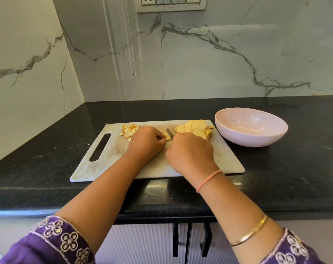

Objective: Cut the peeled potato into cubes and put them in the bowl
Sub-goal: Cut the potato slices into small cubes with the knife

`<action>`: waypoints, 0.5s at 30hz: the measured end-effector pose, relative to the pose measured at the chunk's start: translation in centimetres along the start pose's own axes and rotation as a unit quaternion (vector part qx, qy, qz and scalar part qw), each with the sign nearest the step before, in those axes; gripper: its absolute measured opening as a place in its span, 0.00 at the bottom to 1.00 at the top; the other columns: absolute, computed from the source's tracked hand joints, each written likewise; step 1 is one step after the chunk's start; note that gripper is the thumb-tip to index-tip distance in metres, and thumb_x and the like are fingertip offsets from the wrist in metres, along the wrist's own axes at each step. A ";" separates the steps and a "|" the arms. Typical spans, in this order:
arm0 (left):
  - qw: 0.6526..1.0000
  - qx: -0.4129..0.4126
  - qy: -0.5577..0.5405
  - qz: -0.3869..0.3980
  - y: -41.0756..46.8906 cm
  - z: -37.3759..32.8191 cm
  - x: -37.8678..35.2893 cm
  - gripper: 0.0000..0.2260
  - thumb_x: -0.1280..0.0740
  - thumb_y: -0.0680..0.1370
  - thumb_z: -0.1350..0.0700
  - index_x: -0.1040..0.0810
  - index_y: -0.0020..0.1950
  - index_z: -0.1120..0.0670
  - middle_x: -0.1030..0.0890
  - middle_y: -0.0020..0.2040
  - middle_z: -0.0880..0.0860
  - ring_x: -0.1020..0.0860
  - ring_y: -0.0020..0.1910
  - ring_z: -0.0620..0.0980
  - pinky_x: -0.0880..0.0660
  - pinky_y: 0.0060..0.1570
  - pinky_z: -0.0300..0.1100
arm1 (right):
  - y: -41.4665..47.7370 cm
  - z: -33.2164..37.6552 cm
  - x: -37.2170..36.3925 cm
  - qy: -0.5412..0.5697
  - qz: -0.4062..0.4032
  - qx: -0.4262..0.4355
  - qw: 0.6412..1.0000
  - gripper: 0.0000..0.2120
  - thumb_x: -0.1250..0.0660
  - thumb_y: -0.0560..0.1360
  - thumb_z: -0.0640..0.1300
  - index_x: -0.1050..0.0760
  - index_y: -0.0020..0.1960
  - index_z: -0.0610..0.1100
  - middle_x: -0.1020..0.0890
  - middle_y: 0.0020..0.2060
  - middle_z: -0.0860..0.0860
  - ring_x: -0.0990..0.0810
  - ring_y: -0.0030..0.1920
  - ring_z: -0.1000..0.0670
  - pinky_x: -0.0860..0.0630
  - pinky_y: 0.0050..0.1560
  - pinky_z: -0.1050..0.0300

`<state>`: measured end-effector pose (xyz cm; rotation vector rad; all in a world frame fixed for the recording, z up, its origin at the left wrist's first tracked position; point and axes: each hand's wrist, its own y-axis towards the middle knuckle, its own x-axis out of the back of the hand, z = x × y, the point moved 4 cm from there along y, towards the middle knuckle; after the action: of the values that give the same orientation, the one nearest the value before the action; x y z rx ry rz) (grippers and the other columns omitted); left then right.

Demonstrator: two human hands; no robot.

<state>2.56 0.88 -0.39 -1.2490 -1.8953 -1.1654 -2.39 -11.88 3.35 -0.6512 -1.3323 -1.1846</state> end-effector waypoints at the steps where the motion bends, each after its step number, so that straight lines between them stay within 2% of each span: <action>1: 1.000 0.002 0.004 0.000 0.1 0.0 0.1 0.09 0.33 0.76 0.55 0.15 0.46 0.56 0.15 0.45 0.53 0.19 0.43 0.50 0.22 0.45 0.44 | -0.2 0.1 0.0 -0.002 -0.002 0.004 1.000 0.09 0.42 0.79 0.44 0.24 0.52 0.44 0.29 0.38 0.49 0.30 0.39 0.47 0.39 0.30 0.60; 4: 1.000 0.006 0.012 -0.004 0.1 0.1 0.1 0.09 0.33 0.76 0.55 0.15 0.47 0.56 0.15 0.46 0.53 0.19 0.45 0.50 0.22 0.48 0.44 | -0.8 0.3 -0.2 -0.002 0.006 0.016 1.000 0.08 0.43 0.79 0.43 0.25 0.50 0.45 0.31 0.36 0.50 0.31 0.39 0.47 0.39 0.31 0.59; 7: 1.000 0.006 0.007 -0.002 0.1 -0.1 0.0 0.09 0.34 0.76 0.55 0.15 0.48 0.56 0.15 0.47 0.53 0.19 0.45 0.50 0.23 0.48 0.43 | -1.7 0.2 0.2 -0.010 0.005 0.031 0.999 0.07 0.42 0.79 0.43 0.31 0.42 0.47 0.33 0.31 0.51 0.30 0.36 0.48 0.38 0.30 0.58; 11: 1.000 0.007 0.002 -0.010 0.2 0.1 0.2 0.09 0.35 0.77 0.56 0.16 0.50 0.56 0.16 0.47 0.54 0.20 0.46 0.50 0.24 0.47 0.40 | -3.5 0.5 0.9 -0.019 -0.002 0.067 0.998 0.09 0.42 0.79 0.43 0.38 0.40 0.47 0.37 0.31 0.51 0.34 0.35 0.49 0.40 0.28 0.58; 15: 1.000 0.005 -0.010 -0.005 -0.2 0.2 -0.1 0.10 0.35 0.77 0.56 0.16 0.54 0.55 0.16 0.51 0.52 0.20 0.48 0.48 0.27 0.47 0.36 | -4.1 -0.5 1.7 -0.011 0.000 0.030 0.999 0.15 0.42 0.78 0.45 0.41 0.34 0.48 0.34 0.30 0.52 0.36 0.30 0.52 0.42 0.28 0.58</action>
<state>2.36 1.01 -0.63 -1.2500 -1.9218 -1.1517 -6.22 -14.14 3.86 -0.6215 -1.3808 -1.1359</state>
